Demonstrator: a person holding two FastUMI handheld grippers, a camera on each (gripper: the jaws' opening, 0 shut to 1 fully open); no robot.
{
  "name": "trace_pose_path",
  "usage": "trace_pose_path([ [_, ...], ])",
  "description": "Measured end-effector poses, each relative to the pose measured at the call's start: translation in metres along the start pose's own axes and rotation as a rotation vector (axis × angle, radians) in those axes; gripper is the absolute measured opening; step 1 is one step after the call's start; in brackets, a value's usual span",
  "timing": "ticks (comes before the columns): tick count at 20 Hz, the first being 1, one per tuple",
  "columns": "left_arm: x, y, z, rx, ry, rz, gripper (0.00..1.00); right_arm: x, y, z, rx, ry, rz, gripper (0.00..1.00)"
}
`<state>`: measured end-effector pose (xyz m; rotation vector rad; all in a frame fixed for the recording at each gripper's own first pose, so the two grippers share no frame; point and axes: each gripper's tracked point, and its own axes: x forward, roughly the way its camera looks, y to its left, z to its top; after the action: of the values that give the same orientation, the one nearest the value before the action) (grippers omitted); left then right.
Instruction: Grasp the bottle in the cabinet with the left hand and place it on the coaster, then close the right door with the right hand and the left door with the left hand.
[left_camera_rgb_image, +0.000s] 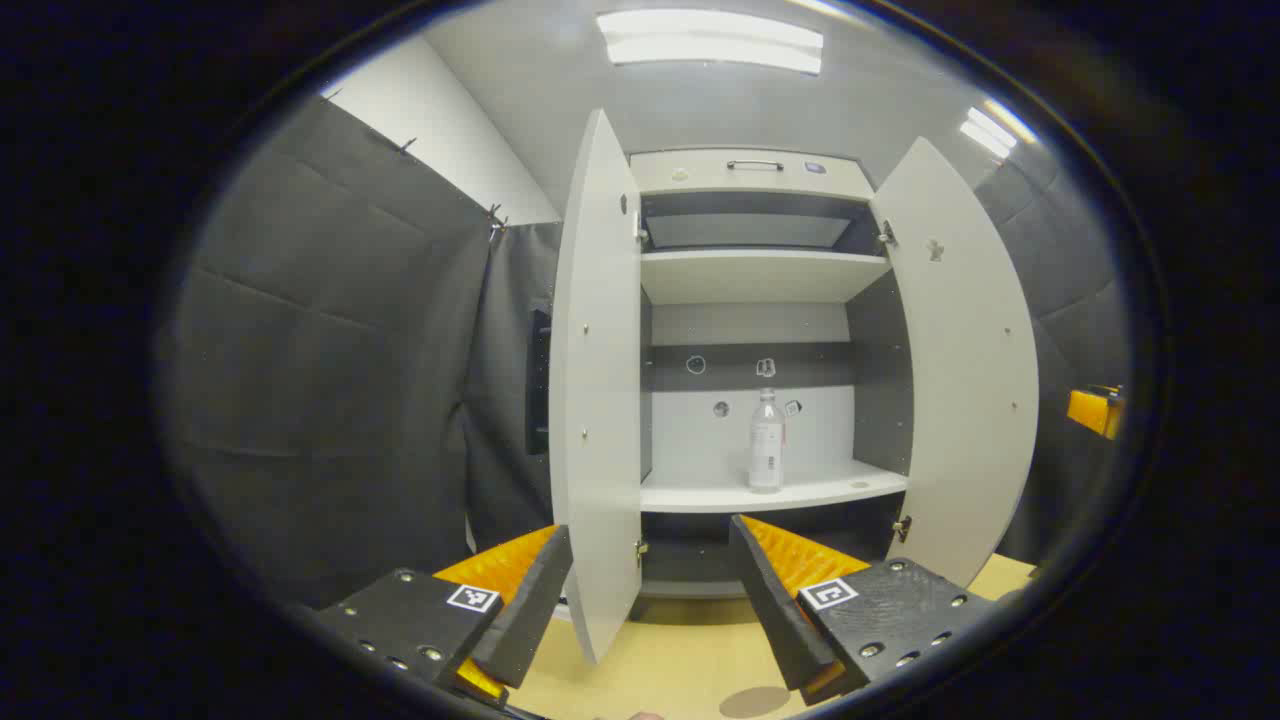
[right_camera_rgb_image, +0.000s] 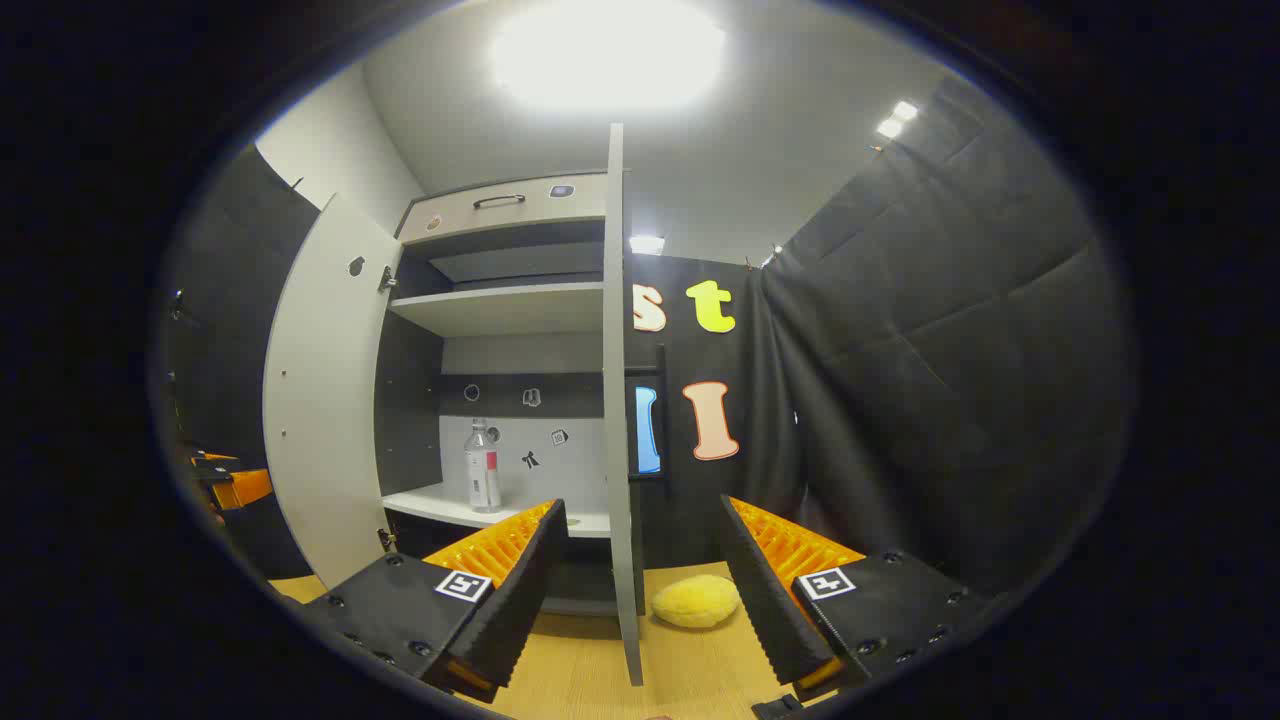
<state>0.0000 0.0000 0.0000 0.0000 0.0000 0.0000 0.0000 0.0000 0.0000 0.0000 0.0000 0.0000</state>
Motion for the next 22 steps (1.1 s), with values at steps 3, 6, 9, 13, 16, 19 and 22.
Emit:
trace_pose_path([
  [3, -0.003, -0.001, 0.005, 0.026, -0.013, -0.004, 0.93, 0.001, 0.001, 0.000, -0.003, 0.003, 0.009, 0.95],
  [6, -0.015, -0.009, 0.006, 0.040, -0.020, -0.009, 1.00, 0.001, 0.002, -0.003, 0.000, 0.008, 0.012, 0.92],
  [9, -0.015, -0.010, 0.010, 0.029, -0.023, -0.009, 1.00, 0.001, 0.002, -0.003, 0.008, 0.011, 0.012, 0.95],
  [13, -0.014, -0.009, 0.009, 0.026, -0.021, -0.003, 1.00, -0.003, 0.000, 0.000, 0.006, 0.005, 0.010, 0.95],
  [16, -0.014, -0.009, 0.008, 0.025, -0.016, -0.004, 1.00, -0.003, 0.000, 0.000, 0.004, 0.003, 0.009, 0.95],
  [19, -0.013, -0.012, 0.010, 0.020, -0.015, -0.012, 1.00, -0.004, -0.002, -0.001, 0.005, 0.007, 0.011, 0.95],
  [22, -0.004, -0.027, 0.013, 0.007, -0.019, -0.024, 1.00, -0.004, -0.008, -0.004, -0.012, 0.012, 0.019, 0.95],
])
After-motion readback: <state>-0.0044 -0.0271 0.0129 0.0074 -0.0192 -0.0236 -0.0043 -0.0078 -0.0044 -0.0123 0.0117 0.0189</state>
